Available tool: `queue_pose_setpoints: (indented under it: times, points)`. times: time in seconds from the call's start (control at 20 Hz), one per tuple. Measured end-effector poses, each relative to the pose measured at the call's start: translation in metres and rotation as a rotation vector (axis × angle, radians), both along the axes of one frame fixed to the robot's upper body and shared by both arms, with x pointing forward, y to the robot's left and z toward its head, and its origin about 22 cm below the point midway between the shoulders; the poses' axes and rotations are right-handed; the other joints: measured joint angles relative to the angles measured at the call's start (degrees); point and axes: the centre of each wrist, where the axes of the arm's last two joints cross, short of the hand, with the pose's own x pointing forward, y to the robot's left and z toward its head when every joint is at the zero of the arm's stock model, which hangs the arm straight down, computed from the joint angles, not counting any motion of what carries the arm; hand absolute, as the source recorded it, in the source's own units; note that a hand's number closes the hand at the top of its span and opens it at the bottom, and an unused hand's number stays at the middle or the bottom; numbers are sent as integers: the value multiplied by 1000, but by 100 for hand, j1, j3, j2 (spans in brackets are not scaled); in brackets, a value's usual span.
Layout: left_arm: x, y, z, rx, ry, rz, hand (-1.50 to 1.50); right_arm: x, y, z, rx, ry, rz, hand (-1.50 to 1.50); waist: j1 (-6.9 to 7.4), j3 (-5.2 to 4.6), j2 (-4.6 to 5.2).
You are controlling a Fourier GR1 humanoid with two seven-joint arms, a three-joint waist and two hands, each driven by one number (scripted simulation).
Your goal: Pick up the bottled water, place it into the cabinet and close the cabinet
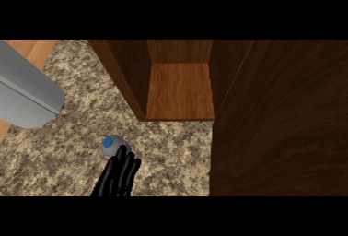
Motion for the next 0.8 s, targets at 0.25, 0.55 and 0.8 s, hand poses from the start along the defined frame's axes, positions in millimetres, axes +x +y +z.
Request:
queue_pose_setpoints:
  times: [0.25, 0.55, 0.8]
  points:
    - [-1, -1, 1, 7, 22, 15, -150, -4, -3, -2, 1, 9, -4, -150, 4, 0, -8]
    - [-2, -1, 0, -1, 45, 45, -150, -7, -7, -3, -2, 12, -8, -150, -4, 0, -18]
    - [-4, 1, -5, 1, 54, 88, -150, -9, -9, -5, 7, 12, -3, -150, 2, -4, -14]
